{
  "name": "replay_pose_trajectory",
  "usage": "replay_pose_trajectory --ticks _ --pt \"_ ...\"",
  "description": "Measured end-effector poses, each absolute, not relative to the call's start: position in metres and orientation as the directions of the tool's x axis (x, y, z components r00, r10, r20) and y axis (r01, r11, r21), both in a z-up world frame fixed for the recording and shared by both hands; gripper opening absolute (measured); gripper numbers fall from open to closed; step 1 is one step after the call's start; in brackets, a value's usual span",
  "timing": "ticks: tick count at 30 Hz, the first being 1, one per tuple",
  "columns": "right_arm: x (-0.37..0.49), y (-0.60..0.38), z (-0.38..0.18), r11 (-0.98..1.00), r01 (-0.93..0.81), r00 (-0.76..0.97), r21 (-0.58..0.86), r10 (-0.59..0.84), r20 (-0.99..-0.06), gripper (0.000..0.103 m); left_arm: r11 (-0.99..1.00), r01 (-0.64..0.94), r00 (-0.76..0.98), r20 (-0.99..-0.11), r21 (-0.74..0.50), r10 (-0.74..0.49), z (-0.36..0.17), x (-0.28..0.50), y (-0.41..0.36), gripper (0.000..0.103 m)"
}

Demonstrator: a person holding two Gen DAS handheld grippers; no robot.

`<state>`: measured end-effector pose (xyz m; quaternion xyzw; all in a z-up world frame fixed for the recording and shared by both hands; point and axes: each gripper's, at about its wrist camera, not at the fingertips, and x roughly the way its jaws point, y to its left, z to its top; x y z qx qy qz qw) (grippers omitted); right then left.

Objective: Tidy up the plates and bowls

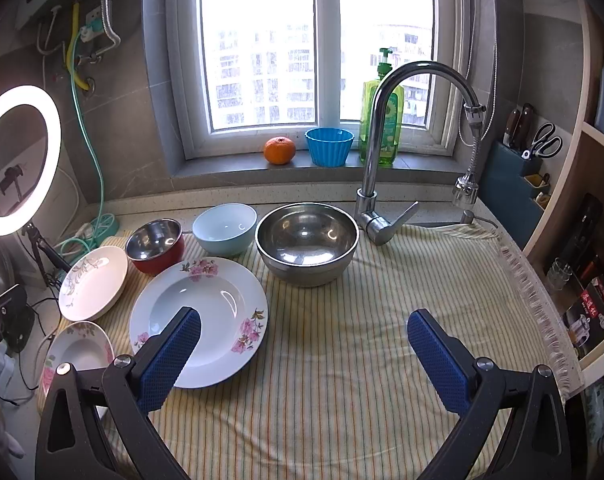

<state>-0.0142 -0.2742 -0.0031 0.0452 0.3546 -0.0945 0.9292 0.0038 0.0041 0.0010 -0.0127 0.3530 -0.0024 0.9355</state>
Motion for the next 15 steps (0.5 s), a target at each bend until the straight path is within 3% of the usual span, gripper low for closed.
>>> replay_pose_trajectory --ticks 15 --pt "-0.0187 -0.2766 -0.0049 0.978 0.210 0.725 0.017 -0.144 -0.673 0.102 1.000 -0.002 0.751 -0.660 -0.021 -0.012 0.0021 0.0000 0.0066 0.095"
